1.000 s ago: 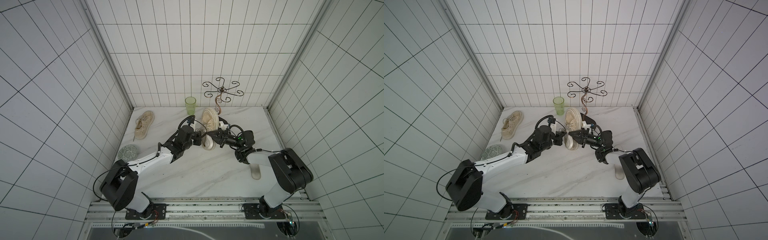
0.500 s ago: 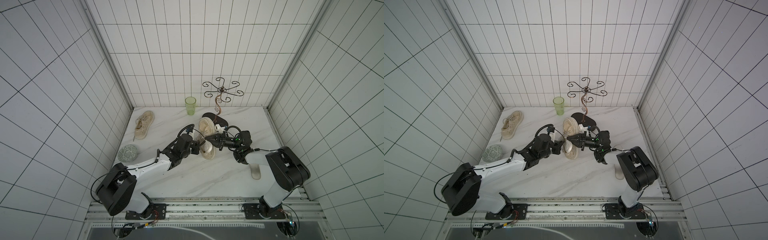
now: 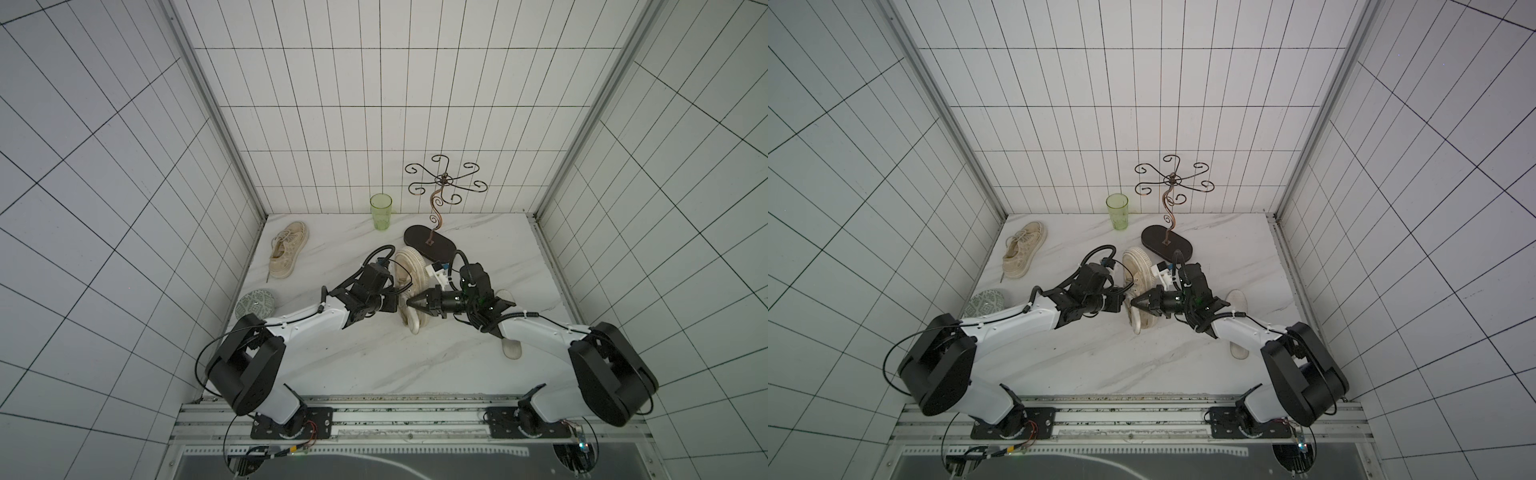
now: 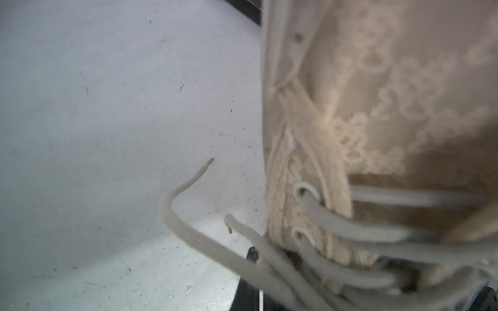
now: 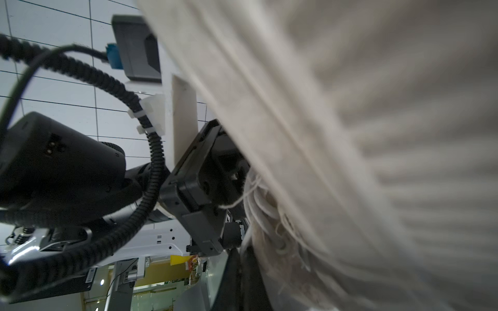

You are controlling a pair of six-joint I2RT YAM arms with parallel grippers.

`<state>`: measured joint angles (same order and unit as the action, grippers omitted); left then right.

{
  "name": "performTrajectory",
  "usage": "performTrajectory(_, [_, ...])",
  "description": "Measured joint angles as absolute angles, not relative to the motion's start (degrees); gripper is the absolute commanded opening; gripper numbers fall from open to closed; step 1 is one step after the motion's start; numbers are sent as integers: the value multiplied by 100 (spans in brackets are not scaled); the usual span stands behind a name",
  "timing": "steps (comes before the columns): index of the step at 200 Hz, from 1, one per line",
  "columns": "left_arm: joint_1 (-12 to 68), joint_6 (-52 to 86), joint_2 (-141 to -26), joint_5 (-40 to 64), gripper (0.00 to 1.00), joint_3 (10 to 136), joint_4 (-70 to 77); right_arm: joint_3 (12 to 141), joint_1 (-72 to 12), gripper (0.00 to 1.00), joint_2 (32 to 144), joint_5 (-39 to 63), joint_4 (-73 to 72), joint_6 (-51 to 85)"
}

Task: Remove the insole from the shoe

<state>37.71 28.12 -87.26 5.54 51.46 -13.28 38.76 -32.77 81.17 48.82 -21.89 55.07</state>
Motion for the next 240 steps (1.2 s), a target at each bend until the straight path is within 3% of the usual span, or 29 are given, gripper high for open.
performTrajectory(55, [3603,2810,-8543,1116,0,5172,-1938,3975,-3594,0,7725,4370,-672,3894])
performTrajectory(115, [3118,2794,-8215,1577,0,5542,-2655,5065,-3824,0,7979,3924,1100,2502])
performTrajectory(188, [3002,2864,-8230,1791,0,5603,-3076,5367,-4064,0,8206,3951,1437,2119])
performTrajectory(240, [2978,3328,-8252,1470,0,5131,-2679,6149,-4431,0,9373,3959,1605,1940])
